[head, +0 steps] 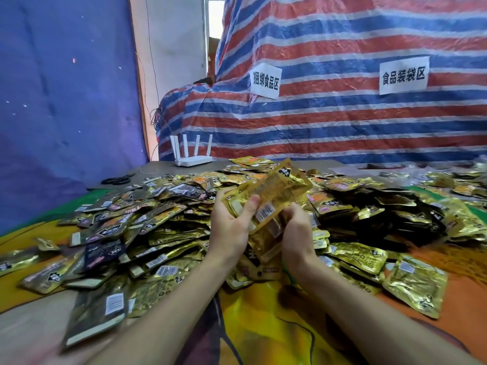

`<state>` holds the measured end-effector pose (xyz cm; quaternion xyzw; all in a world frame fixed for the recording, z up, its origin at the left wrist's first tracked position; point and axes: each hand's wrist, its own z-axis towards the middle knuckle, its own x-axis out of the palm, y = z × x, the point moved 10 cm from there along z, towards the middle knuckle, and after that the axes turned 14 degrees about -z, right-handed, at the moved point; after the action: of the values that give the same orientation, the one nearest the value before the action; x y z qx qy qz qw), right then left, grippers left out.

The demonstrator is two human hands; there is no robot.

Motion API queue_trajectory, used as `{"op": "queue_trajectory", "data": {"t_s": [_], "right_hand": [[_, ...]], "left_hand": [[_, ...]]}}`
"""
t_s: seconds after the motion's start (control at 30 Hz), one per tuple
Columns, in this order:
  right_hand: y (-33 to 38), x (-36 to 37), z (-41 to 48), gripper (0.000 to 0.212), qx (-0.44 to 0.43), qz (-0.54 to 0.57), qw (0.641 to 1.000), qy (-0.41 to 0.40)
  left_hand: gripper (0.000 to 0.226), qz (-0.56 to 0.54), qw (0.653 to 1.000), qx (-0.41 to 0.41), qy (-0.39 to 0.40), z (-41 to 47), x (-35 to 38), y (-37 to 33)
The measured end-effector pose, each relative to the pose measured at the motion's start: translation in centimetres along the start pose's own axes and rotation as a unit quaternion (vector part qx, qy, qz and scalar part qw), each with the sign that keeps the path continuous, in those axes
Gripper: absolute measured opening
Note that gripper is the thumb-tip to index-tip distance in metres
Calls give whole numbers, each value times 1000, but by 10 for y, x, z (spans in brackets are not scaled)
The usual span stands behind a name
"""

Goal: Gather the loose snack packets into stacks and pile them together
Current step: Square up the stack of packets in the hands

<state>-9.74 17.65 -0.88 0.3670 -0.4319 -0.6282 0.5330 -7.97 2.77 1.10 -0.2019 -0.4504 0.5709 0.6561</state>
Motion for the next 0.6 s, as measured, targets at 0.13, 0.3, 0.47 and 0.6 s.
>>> {"op": "queue_trajectory", "data": {"t_s": [0.13,0.3,0.47,0.6], "right_hand": [[2,3,-1,71,6,101,995,1],[6,-6,-4,76,-20,83,996,-38],[15,-16,-11,89,-31,9,996,-78],[20,-6,-8,75,-83,-103,991,-37]], "left_hand": [[30,-6,999,54,2,-4,1,-16],[41,-54,997,-28,53,-12,11,1],[68,-73,988,-91,105,-20,22,16],[86,-105,987,-104,57,-15,16,25]]}}
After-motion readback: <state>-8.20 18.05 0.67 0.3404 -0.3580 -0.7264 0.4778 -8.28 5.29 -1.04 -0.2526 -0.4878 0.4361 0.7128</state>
